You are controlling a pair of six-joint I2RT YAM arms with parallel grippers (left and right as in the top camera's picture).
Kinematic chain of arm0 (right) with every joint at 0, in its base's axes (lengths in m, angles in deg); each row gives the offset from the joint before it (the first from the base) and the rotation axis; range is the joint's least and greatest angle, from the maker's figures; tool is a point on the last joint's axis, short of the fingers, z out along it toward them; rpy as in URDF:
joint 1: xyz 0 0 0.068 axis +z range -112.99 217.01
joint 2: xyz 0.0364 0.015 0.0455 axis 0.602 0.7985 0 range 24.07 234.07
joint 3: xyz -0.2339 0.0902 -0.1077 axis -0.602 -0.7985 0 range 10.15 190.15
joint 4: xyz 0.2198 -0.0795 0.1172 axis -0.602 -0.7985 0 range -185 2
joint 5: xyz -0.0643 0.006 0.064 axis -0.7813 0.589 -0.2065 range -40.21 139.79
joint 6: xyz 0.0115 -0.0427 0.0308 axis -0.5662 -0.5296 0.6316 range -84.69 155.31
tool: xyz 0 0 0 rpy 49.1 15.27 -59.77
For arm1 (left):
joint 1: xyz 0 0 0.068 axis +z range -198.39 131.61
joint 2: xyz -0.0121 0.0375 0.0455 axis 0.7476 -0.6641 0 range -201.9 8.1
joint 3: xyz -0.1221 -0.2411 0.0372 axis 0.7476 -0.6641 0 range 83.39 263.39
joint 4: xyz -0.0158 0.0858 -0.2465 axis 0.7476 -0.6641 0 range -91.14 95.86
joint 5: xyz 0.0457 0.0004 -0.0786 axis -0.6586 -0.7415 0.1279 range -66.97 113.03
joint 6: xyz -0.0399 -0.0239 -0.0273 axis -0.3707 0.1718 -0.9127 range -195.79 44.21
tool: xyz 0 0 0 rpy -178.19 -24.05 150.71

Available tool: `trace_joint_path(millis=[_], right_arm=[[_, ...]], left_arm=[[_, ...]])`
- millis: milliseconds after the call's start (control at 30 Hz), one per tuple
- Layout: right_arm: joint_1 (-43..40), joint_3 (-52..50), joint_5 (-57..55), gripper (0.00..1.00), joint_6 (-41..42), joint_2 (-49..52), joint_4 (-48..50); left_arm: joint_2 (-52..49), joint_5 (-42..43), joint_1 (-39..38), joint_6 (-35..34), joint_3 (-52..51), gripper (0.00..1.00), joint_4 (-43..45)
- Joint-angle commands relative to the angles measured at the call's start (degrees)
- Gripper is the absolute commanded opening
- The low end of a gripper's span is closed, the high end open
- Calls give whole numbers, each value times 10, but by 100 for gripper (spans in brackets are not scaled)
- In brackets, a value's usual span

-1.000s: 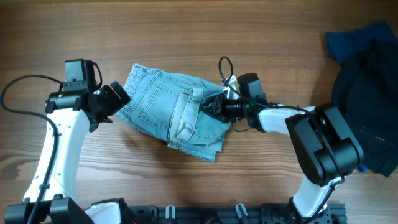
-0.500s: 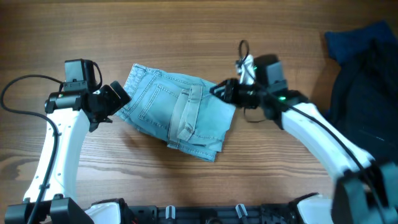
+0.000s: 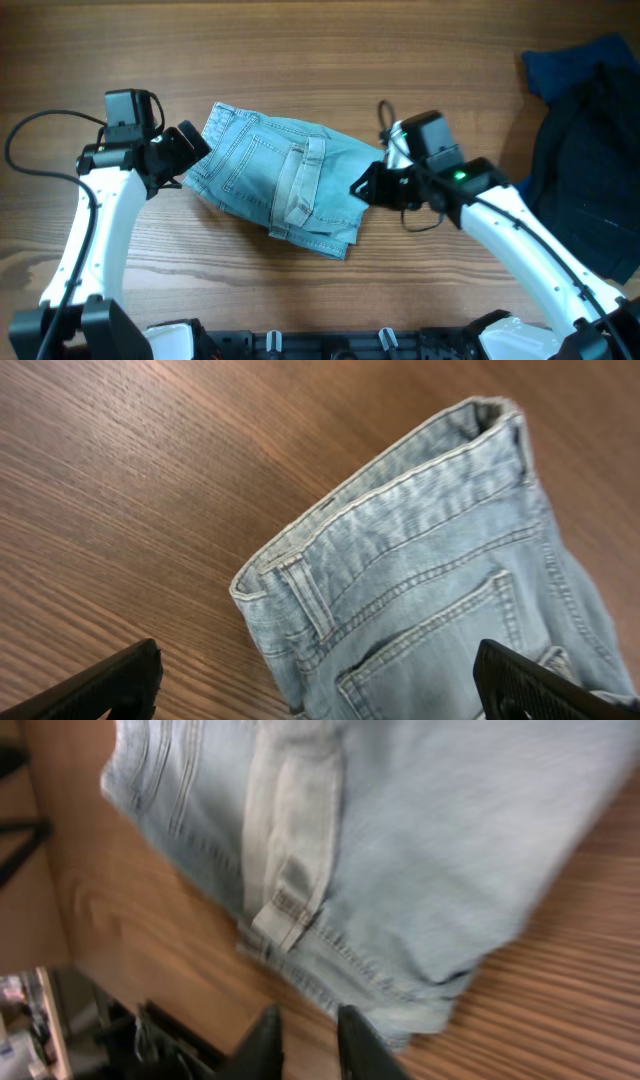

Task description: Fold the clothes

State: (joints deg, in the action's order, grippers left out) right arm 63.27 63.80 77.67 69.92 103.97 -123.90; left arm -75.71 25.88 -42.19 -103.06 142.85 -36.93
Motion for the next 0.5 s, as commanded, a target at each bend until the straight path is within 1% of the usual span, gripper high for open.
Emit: trace_joint_path(millis=[0, 167, 267, 400, 467], right_arm=[[55, -8, -30, 5, 43, 15, 12], [109, -8, -95, 4, 100, 52, 5], [133, -8, -96, 4, 118, 95, 23], [160, -8, -71, 4, 132, 152, 77], [167, -8, -71, 4, 146, 177, 84]], left_arm=[[-30, 3, 5, 11, -2, 100, 2], [-40, 3, 5, 11, -2, 100, 2], [-40, 3, 5, 11, -2, 100, 6], [-40, 3, 5, 11, -2, 100, 5], [-40, 3, 5, 11, -2, 100, 3]])
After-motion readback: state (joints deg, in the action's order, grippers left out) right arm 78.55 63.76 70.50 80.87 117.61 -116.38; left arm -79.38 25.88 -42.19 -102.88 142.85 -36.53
